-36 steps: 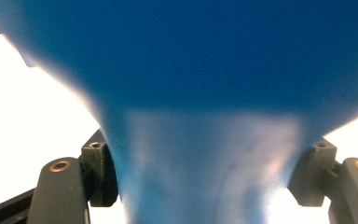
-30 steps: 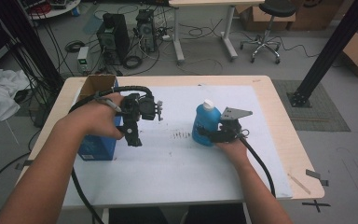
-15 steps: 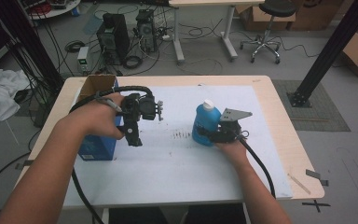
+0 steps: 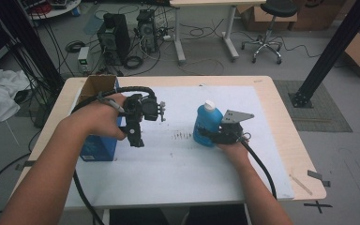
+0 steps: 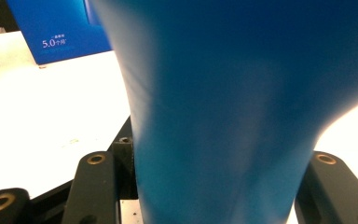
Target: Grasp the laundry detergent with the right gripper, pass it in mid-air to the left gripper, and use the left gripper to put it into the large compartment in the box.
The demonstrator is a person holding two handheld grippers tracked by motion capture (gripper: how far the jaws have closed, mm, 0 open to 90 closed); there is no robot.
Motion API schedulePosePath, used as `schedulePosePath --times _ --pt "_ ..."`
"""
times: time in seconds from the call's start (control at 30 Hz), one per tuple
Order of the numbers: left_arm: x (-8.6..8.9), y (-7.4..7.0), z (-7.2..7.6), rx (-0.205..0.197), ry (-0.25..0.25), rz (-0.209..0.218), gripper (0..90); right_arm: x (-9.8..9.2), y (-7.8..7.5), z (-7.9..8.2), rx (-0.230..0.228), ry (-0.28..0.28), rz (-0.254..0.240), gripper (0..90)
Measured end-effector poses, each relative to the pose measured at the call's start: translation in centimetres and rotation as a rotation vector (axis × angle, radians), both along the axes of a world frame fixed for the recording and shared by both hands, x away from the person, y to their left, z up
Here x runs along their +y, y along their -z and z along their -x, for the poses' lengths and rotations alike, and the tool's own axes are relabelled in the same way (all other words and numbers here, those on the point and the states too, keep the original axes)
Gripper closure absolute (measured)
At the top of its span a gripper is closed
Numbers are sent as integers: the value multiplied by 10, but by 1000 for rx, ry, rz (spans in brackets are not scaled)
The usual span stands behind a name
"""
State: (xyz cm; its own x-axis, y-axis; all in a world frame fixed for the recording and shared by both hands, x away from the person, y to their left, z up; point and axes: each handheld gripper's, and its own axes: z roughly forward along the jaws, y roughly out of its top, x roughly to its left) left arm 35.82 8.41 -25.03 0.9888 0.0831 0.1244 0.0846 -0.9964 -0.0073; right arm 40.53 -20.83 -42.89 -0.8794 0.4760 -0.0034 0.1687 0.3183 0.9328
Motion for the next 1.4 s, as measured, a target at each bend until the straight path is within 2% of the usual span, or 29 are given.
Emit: schedulePosePath --times 0.2,0.3,0.4,0.57,0.73,1.1,1.4 --pt "0 -1 0 0 -2 -3 1 0 -4 0 -6 -23 28 464" --pt "0 -2 0 -3 4 -4 1 -3 -12 1 -10 -32 40 468" --pt "-1 -4 0 -3 6 -4 1 -5 -23 2 -10 -71 52 469" --pt "-3 -8 0 -3 12 1 1 -4 -41 8 -14 -172 71 468" --pt "-6 -11 1 -1 18 1 1 5 -50 17 -17 -271 85 468" --pt "-12 -4 6 17 32 -3 1 32 -43 36 18 -435 83 467" --pt "-14 5 10 36 36 -2 1 60 -33 49 20 -504 72 467"
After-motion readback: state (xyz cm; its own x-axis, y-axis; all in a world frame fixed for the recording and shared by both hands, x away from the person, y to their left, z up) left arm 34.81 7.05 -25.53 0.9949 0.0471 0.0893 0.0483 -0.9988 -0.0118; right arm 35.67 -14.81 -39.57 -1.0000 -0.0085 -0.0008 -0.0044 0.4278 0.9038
